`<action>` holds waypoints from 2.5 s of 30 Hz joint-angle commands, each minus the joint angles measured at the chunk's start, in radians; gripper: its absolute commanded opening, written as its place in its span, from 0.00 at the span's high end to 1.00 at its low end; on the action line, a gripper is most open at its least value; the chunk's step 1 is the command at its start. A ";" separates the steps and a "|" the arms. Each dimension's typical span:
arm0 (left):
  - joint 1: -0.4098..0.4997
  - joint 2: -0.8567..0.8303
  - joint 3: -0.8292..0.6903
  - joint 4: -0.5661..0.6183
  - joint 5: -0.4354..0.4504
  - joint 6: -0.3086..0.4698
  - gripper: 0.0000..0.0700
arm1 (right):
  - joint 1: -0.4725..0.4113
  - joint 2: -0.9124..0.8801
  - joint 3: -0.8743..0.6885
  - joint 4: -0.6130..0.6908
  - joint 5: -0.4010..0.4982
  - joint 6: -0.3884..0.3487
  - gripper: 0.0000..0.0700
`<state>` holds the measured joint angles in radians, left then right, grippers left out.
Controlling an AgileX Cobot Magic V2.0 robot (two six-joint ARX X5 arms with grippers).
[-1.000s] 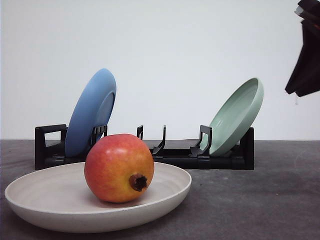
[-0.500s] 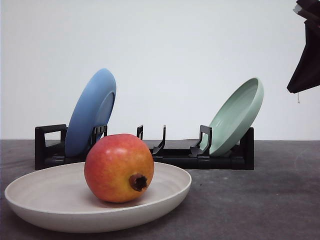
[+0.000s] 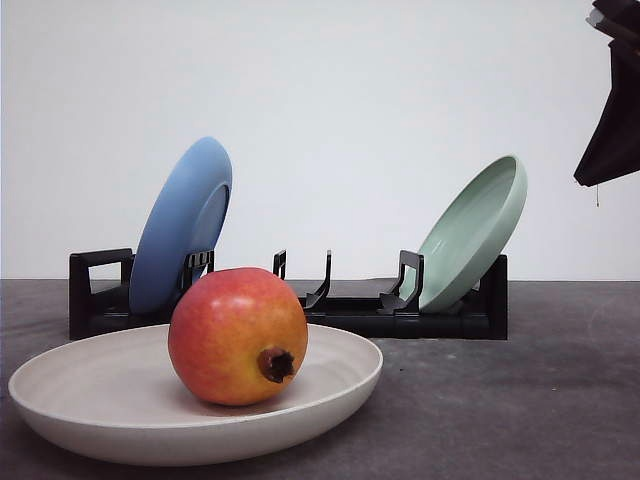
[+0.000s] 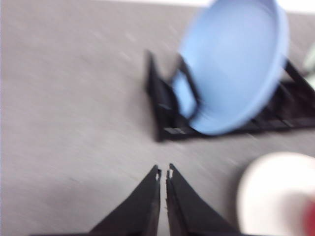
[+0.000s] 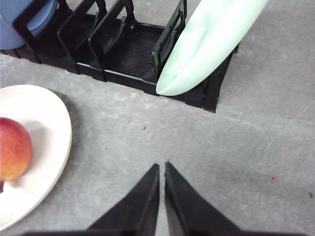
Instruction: Place pomegranate in white plate
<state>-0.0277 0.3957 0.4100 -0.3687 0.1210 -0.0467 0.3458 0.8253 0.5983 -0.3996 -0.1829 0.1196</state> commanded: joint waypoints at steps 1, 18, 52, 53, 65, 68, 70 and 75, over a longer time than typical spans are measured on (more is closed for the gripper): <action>0.016 -0.039 -0.041 0.055 -0.002 0.016 1.00 | 0.003 0.003 0.002 0.010 0.000 -0.007 0.98; 0.042 -0.394 -0.355 0.179 -0.046 -0.002 1.00 | 0.003 0.003 0.002 0.010 0.000 -0.007 0.98; -0.019 -0.393 -0.398 0.185 -0.046 0.038 1.00 | 0.003 0.003 0.002 0.011 0.000 -0.007 0.98; -0.019 -0.393 -0.398 0.185 -0.046 0.038 1.00 | 0.003 0.003 0.002 0.010 0.000 -0.007 0.98; -0.019 -0.393 -0.398 0.185 -0.046 0.038 1.00 | -0.076 -0.246 -0.143 0.135 0.097 -0.132 0.98; -0.019 -0.393 -0.398 0.185 -0.046 0.038 1.00 | -0.120 -0.367 -0.253 0.228 0.125 -0.118 0.98; -0.019 -0.393 -0.398 0.185 -0.046 0.038 1.00 | -0.150 -0.449 -0.329 0.285 0.134 -0.100 0.98; -0.019 -0.393 -0.398 0.185 -0.046 0.038 1.00 | -0.216 -0.634 -0.468 0.340 0.155 -0.093 0.98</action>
<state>-0.0463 0.0036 0.0216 -0.1791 0.0769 -0.0181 0.1350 0.2152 0.1431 -0.0750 -0.0352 0.0120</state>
